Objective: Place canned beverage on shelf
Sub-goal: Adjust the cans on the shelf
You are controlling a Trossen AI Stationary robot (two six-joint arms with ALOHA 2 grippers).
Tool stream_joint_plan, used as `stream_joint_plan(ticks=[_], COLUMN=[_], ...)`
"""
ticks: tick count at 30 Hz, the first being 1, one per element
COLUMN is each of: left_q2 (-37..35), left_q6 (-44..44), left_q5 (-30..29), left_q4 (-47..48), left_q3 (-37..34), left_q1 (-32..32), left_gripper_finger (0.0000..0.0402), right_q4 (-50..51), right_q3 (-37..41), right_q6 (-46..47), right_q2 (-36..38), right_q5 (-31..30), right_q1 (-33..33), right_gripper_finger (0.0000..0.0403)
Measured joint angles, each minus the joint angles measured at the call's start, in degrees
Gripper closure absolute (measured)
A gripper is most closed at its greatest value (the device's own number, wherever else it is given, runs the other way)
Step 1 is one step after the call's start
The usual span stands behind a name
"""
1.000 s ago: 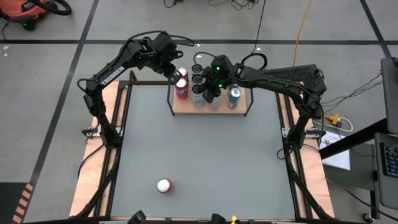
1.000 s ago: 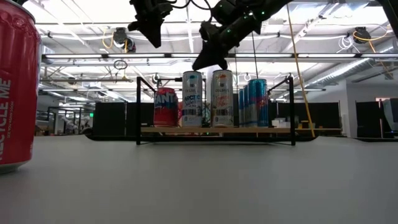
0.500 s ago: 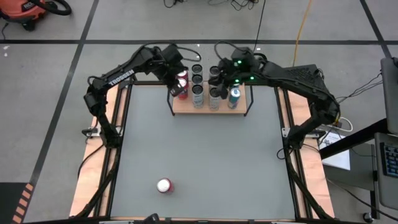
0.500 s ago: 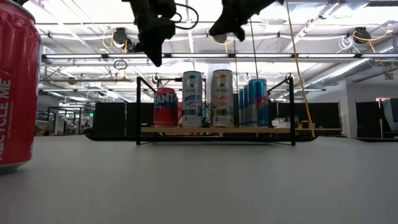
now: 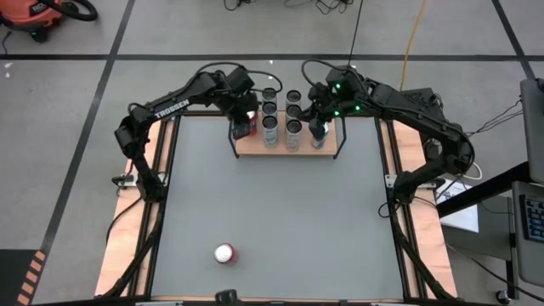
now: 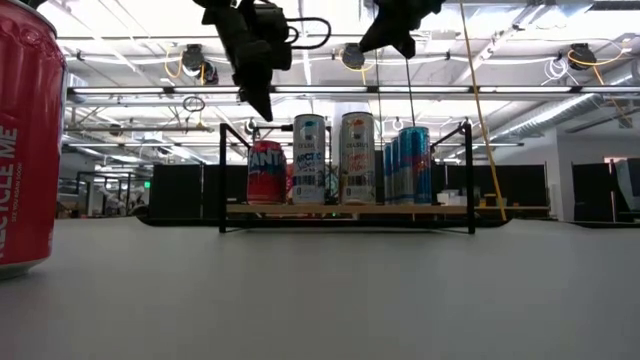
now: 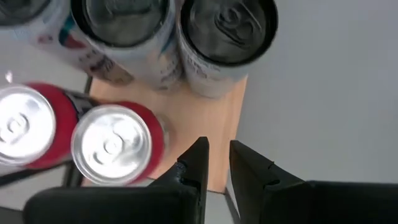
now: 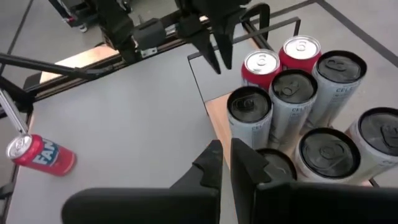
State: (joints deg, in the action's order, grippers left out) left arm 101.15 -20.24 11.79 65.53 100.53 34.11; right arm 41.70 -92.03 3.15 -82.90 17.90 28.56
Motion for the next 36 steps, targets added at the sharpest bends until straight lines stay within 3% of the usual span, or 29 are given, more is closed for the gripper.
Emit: stream_joint_plan(ticks=[13,21,25,36], left_q2=[0.87,0.8,0.8,3.24], left_q6=[2.6,4.88,4.69,4.95], left_q5=[-2.18,-3.85,-6.51,-6.31], left_q4=[-4.08,-4.94,-6.32,-6.86], left_q3=[-2.63,-4.35,-4.35,-4.42], left_q1=[-0.11,-0.5,-0.5,-0.46], left_gripper_finger=[0.0344,0.0397,0.0394,0.0401], right_q4=[0.03,0.19,0.19,0.23], right_q3=[0.0,0.0,0.0,0.0], right_q6=[-2.64,-4.42,-5.3,-5.86], right_q2=[-0.23,-0.23,-0.23,-0.23], right_q5=[0.15,0.19,0.19,0.22], right_q1=[-0.11,-0.14,-0.14,-0.14], right_gripper_finger=[0.0403,0.0403,0.0403,0.0403])
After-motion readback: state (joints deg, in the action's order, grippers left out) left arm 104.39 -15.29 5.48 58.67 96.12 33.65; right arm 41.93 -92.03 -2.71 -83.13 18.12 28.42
